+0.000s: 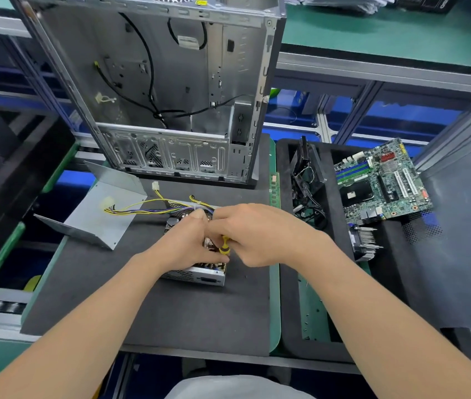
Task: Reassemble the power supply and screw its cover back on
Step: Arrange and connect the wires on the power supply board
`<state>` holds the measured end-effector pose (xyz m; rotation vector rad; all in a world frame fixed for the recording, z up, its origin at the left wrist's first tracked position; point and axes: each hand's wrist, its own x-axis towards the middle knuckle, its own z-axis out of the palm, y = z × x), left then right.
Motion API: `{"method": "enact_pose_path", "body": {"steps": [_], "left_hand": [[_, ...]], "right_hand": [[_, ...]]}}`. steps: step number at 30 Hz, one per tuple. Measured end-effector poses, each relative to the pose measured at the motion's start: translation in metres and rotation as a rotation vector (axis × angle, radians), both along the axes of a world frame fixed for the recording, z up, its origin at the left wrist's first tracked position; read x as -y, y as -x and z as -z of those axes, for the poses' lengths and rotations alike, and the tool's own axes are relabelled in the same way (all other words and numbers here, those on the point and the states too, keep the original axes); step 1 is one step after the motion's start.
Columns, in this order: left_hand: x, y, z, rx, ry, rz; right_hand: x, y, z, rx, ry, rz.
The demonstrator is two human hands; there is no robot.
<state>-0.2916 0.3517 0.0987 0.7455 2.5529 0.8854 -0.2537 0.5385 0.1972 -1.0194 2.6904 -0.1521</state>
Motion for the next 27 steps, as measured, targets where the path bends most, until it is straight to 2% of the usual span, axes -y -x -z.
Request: {"method": "enact_pose_path", "body": {"steps": [5,10,13,16,19,22,27], "left_hand": [[0.0,0.001,-0.002,-0.026,-0.004,0.073],[0.0,0.001,-0.004,-0.019,0.04,0.074],[0.0,0.0,0.0,-0.038,-0.014,0.089],[0.001,0.0,0.005,-0.079,0.011,0.036],[0.001,0.001,0.006,-0.093,-0.025,0.065],[-0.001,0.001,0.004,-0.084,0.0,0.101],[0.003,0.004,0.01,-0.091,0.064,0.09]], "right_hand": [[0.006,0.002,0.004,0.015,0.035,0.128],[0.017,0.005,0.013,-0.112,0.002,0.332],[0.024,0.003,0.012,-0.132,0.011,0.46],[0.027,0.0,0.011,-0.2,0.002,0.497],[0.02,-0.003,0.008,-0.187,-0.016,0.325],[0.007,-0.001,-0.005,-0.035,-0.055,0.038],[0.008,0.001,-0.011,0.026,-0.118,-0.013]]}}
